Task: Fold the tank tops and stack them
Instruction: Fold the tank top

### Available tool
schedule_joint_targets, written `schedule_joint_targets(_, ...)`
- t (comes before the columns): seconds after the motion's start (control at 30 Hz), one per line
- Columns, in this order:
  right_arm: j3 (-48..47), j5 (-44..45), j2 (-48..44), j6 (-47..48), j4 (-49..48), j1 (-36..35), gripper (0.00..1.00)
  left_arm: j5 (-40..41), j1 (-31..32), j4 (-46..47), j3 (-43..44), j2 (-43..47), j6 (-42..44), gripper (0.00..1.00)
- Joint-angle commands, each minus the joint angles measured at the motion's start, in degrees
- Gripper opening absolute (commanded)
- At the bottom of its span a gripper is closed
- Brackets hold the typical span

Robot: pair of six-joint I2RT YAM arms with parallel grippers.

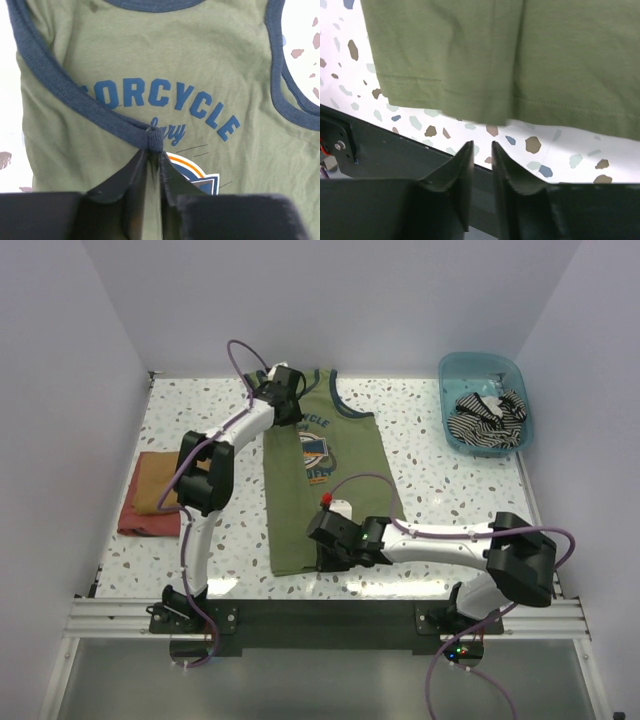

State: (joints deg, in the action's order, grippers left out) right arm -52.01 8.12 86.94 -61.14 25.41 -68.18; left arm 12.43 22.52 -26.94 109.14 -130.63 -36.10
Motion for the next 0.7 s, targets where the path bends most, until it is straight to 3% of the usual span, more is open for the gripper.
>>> schedule_joint_targets(0.0, 0.9, 4.4, -3.8, -1.7, 2.8, 0.0, 0.30, -1.6, 0.1, 5.0, -0.2, 0.7, 1.8, 0.24)
schedule_joint_targets(0.03, 0.7, 5.5, -5.5, -1.6, 3.6, 0.0, 0.34, -1.3, 0.2, 5.0, -0.5, 1.2, 2.1, 0.34)
schedule_joint_targets(0.1, -0.3, 9.0, -6.8, -1.0, 7.2, 0.0, 0.42, -1.0, -0.1, 5.5, -1.1, 2.8, 2.1, 0.45)
schedule_joint_targets(0.23, -4.6, 12.2, -6.0, 2.5, 8.3, -0.1, 0.41, 0.5, -0.7, 5.2, -3.1, 5.6, 0.4, 0.48)
schedule_joint_targets(0.37, -12.1, 11.3, 2.5, 8.5, 7.8, -0.2, 0.38, 1.5, -2.6, 3.8, -6.7, 7.6, -3.2, 0.36)
schedule_joint_targets(0.4, -13.5, 11.2, 4.3, 10.8, 7.6, -0.2, 0.36, 1.5, -2.9, 4.0, -7.6, 7.7, -3.6, 0.27)
schedule_joint_targets(0.67, -21.5, 7.8, 21.7, 17.9, 4.6, -1.2, 0.31, -1.5, -7.3, 6.5, -17.3, 6.4, -5.5, 0.08)
